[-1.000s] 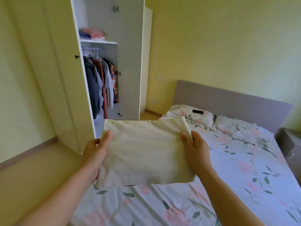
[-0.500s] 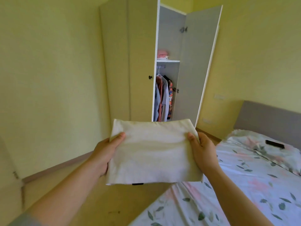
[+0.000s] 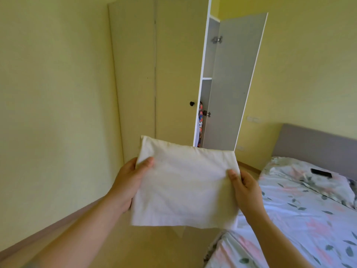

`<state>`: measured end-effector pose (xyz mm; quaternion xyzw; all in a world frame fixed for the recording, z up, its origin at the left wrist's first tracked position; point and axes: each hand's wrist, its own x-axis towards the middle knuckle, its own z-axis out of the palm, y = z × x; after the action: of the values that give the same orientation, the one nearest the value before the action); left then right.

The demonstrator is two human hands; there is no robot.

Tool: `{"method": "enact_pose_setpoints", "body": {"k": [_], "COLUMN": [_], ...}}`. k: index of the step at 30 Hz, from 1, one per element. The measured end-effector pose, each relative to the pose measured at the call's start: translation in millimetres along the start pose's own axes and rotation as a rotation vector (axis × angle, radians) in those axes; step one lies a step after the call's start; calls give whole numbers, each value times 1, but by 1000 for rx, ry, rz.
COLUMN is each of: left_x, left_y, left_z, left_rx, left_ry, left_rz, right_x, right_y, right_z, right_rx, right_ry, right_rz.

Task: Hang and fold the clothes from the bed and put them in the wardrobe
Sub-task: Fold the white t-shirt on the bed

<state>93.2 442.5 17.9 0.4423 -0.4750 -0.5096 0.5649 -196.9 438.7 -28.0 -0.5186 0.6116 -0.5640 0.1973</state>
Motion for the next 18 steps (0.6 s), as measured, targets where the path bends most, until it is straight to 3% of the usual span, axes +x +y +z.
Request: {"method": "enact_pose_setpoints", "body": {"k": [10, 18], "left_x": [117, 226], "left_y": [-8, -12], "left_z": [11, 26], "left_rx": [50, 74], "left_ry": [-111, -300], "left_rz": [91, 133], "right_x": [64, 122], "right_y": [30, 44], "right_z": [49, 76], "right_rx": [193, 233], "right_ry": [39, 87], "right_rz": [171, 245]}}
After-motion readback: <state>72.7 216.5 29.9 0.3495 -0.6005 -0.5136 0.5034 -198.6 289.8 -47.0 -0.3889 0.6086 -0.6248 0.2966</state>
